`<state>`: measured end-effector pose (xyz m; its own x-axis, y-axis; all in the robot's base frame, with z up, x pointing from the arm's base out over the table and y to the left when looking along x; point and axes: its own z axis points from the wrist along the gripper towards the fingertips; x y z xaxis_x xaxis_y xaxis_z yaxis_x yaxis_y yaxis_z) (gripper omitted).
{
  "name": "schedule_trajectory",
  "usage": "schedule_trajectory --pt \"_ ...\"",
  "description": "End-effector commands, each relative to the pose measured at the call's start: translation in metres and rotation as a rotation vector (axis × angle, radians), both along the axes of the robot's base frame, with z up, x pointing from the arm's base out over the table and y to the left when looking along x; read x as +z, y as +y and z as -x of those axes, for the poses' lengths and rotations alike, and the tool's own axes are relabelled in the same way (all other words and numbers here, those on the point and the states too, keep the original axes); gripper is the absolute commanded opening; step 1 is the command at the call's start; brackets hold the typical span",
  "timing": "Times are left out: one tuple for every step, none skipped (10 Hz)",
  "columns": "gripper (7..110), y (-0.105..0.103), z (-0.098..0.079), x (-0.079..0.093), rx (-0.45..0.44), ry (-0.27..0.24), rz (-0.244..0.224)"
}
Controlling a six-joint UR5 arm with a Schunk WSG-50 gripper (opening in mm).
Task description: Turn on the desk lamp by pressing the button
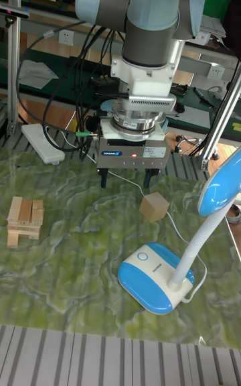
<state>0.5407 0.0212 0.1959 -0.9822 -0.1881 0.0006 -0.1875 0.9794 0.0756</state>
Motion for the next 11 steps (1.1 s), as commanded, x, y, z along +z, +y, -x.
schedule_trajectory --pt "7 -0.003 0.001 0.000 0.139 -0.007 0.010" --pt "7 -0.005 -0.001 -0.001 0.183 -0.018 0.023" --pt "7 -0.013 -0.007 -0.001 0.254 -0.041 0.057" --pt "7 -0.034 -0.020 0.000 0.380 -0.082 0.150" --pt "7 -0.048 -0.032 0.002 0.550 -0.114 0.224" --pt "7 -0.053 -0.044 0.005 0.736 -0.142 0.266" --pt "7 -0.051 -0.056 0.006 0.921 -0.180 0.289" --pt "7 -0.038 -0.060 0.006 1.072 -0.212 0.264" --pt "7 -0.028 -0.063 0.005 1.214 -0.238 0.251" --pt "7 -0.025 -0.064 0.005 1.292 -0.246 0.255" --pt "7 -0.022 -0.064 0.005 1.310 -0.252 0.245"
